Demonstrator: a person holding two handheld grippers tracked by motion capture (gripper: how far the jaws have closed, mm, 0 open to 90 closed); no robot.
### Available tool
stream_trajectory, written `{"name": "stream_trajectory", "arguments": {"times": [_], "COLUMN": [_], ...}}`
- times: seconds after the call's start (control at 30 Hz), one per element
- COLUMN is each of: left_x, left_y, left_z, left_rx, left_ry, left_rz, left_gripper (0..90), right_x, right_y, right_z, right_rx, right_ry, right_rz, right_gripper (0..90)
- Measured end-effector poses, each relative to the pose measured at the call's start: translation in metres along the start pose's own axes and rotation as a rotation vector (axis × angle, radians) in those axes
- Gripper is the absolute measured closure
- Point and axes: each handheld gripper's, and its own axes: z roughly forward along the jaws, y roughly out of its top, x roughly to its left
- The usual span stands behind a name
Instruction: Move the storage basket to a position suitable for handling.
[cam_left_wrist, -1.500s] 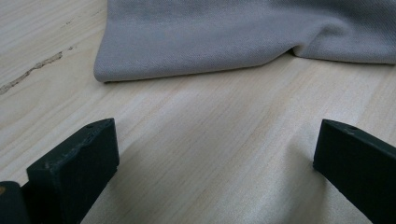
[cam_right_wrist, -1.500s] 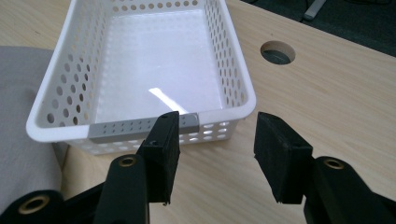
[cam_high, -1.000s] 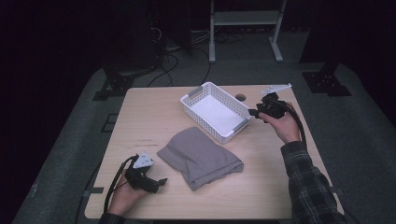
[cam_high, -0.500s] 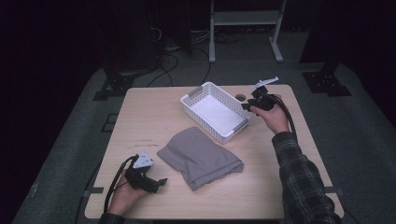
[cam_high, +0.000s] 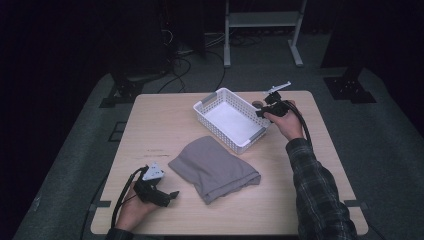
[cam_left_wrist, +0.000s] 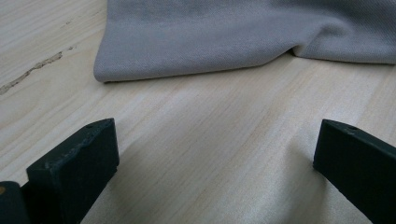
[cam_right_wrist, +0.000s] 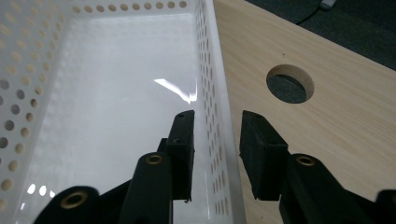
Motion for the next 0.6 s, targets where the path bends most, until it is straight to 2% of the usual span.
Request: {"name": "stream_trajectory", "arguments": {"times": [0.13,0.6], "left_x": [-0.0001,-0.0002], "left_y": [0.0,0.0], "left_z": [0.0,0.0001], "left_rx": [0.0,-0.001], "left_ry": [-0.001,-0.003], "left_rz": [0.0,0.002], "left_gripper": [0.0,0.0], "right_x": [-0.0004,-0.0057], "right_y": [0.0007,-0.0014], "right_z": [0.0049,0.0031], "right_rx": [0.012,0.038], "right_ry": [-0.001,0.026], "right_rz": [0.0,0.025], "right_gripper": [70.6,83.3]}}
